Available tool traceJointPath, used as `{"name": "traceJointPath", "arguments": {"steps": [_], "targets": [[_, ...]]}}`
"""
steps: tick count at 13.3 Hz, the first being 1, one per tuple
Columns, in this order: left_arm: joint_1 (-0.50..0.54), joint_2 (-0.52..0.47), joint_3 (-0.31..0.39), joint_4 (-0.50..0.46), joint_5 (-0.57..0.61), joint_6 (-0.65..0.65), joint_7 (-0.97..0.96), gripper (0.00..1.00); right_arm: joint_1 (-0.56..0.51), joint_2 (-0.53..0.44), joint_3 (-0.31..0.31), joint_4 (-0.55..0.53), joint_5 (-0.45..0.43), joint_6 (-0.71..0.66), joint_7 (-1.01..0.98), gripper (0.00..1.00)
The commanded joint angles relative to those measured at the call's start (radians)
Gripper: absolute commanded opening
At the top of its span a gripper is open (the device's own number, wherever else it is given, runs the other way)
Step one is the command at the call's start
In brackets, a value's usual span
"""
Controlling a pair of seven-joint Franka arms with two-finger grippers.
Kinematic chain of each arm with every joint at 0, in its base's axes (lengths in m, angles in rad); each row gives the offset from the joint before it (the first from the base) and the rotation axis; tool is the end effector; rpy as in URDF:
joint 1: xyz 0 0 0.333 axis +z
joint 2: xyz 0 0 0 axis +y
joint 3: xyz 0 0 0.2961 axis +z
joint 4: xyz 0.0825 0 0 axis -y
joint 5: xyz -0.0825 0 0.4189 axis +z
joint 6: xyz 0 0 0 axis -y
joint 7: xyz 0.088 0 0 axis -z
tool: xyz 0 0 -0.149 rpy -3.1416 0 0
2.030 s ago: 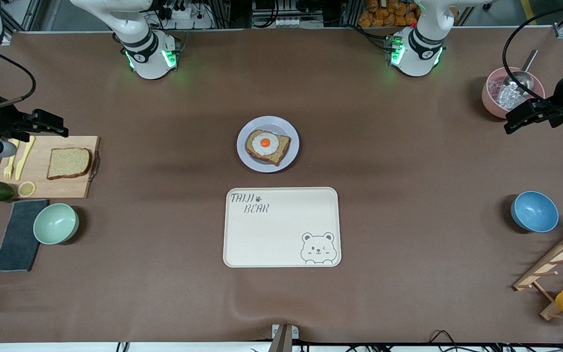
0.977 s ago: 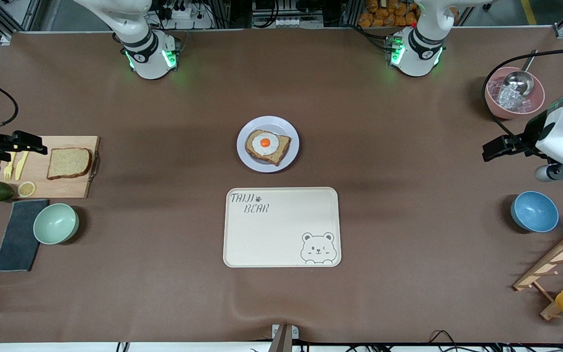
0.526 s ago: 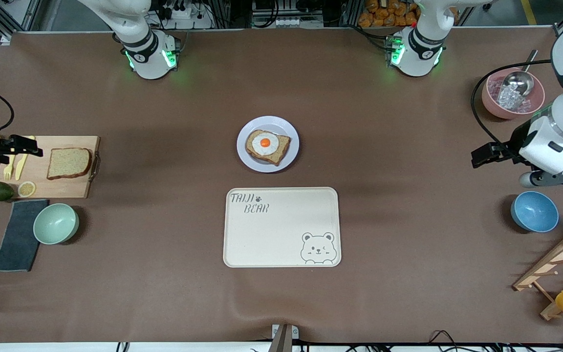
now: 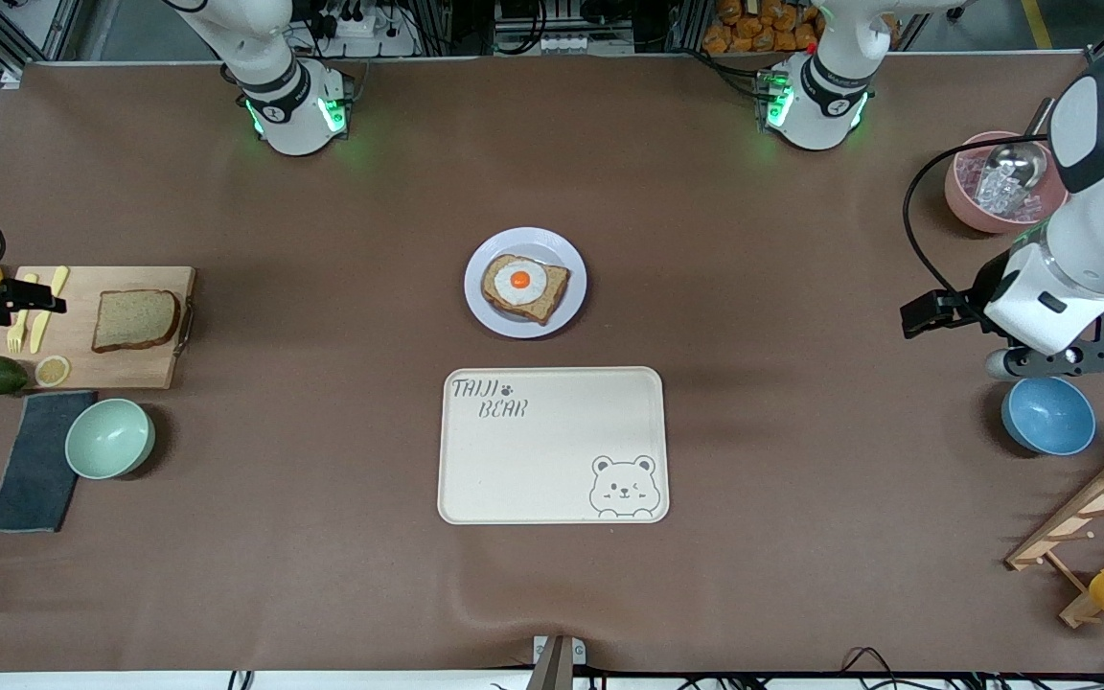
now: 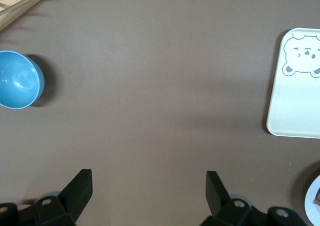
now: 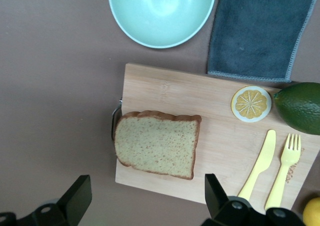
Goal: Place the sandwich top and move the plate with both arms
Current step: 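Reach the right gripper to the bread slice while the left gripper moves out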
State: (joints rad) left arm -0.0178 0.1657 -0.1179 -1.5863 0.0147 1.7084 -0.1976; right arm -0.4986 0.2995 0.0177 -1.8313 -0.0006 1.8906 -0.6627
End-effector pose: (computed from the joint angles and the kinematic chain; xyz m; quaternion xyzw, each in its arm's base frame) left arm 0.6333 -0.0808 0.4651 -0.9993 -0.0304 0.0213 0.0011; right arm 0.5451 -0.2847 0.2733 -0.9887 -0.0902 0.0995 0.0668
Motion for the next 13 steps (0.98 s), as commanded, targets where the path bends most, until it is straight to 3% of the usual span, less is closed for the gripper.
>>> {"name": "traceJointPath", "arguments": {"steps": [1,4,7,9,13], "targets": [[0.007,-0.011,-0.005,0.003,-0.048,0.010,0.017,1.00,-0.049,0.073,0.018,0.012,0.005,0.045,-0.080,1.00],[0.012,-0.040,-0.005,0.005,-0.075,0.000,0.012,1.00,-0.083,0.139,0.019,0.012,0.020,0.077,-0.084,0.95],[0.015,-0.066,-0.005,0.008,-0.076,-0.019,0.009,1.00,-0.097,0.176,0.018,0.009,0.025,0.102,-0.081,0.74],[0.018,-0.071,-0.003,0.016,-0.078,-0.021,0.014,1.00,-0.129,0.214,0.018,0.007,0.025,0.122,-0.083,0.67],[0.038,-0.081,0.006,0.037,-0.108,-0.021,0.017,1.00,-0.143,0.249,0.018,0.004,0.025,0.150,-0.084,0.67]]}}
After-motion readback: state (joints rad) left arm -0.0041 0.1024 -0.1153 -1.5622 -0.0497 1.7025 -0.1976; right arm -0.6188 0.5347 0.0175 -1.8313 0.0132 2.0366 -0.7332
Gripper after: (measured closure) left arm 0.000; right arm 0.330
